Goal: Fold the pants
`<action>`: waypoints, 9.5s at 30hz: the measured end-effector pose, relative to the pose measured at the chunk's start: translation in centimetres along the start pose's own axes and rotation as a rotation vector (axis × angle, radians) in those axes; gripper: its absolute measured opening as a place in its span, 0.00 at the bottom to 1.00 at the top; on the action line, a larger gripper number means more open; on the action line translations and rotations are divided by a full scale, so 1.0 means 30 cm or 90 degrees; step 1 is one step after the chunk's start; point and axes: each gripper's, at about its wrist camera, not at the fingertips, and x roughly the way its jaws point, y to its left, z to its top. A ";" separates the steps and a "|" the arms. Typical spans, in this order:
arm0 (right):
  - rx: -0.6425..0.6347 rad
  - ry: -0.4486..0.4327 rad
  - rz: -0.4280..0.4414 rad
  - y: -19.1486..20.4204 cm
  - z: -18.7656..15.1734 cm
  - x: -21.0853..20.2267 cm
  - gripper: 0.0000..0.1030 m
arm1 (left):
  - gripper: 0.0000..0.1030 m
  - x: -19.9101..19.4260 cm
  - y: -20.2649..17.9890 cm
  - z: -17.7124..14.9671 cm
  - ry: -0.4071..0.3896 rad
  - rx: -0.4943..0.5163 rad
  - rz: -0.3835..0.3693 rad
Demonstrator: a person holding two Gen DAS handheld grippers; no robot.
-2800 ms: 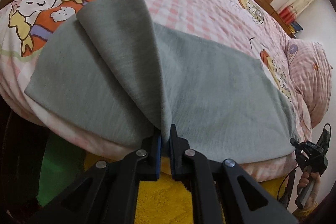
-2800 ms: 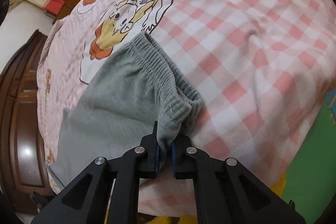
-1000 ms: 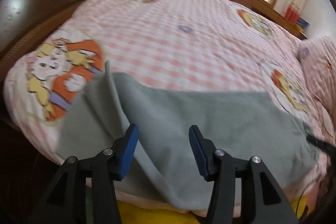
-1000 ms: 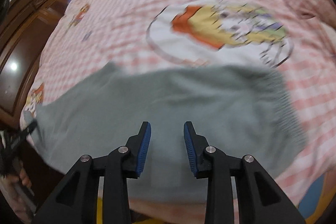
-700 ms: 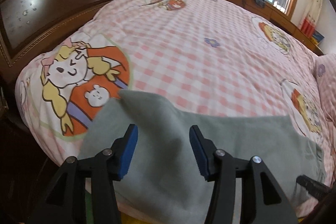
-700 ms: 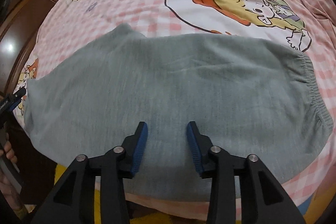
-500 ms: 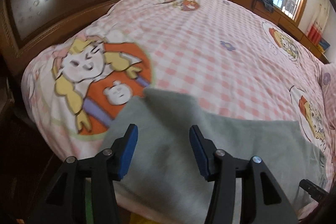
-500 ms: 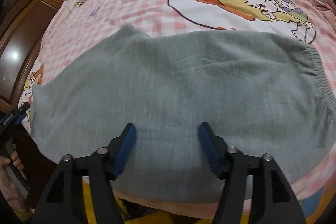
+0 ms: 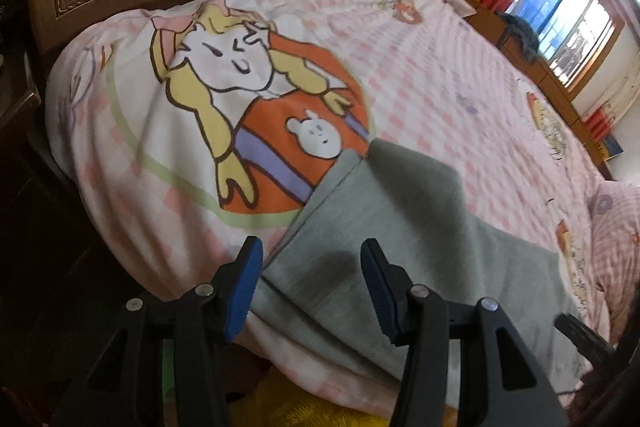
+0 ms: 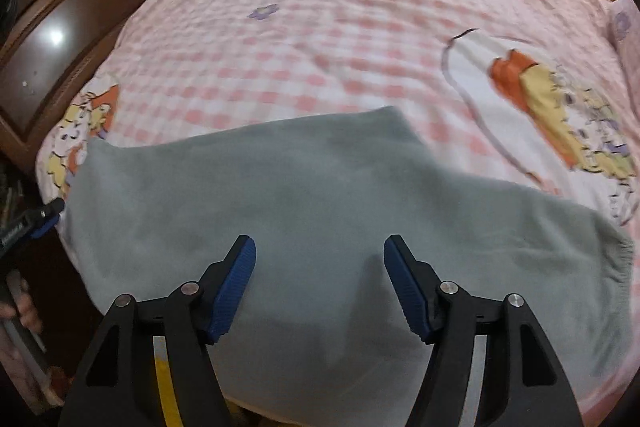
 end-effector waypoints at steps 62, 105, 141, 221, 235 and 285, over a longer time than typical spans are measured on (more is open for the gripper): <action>0.034 0.026 -0.030 -0.121 0.167 0.139 0.50 | 0.40 -0.063 -0.108 -0.009 -0.046 0.093 0.006; 0.051 0.017 -0.108 -0.249 -0.216 -0.026 0.87 | 0.63 0.097 -0.095 0.034 0.053 0.173 0.055; -0.053 0.029 -0.040 0.023 -0.170 0.028 0.82 | 0.21 0.111 0.008 -0.001 0.050 0.142 -0.143; 0.043 0.036 0.131 0.100 -0.063 0.046 0.58 | 0.45 0.006 -0.459 -0.262 0.106 0.292 -0.157; 0.052 -0.001 0.170 0.097 -0.049 0.000 0.05 | 0.45 -0.012 -0.449 -0.262 0.098 0.283 -0.169; 0.257 -0.197 -0.032 -0.646 -0.184 -0.593 0.04 | 0.50 -0.056 -0.697 -0.272 0.069 0.392 -0.202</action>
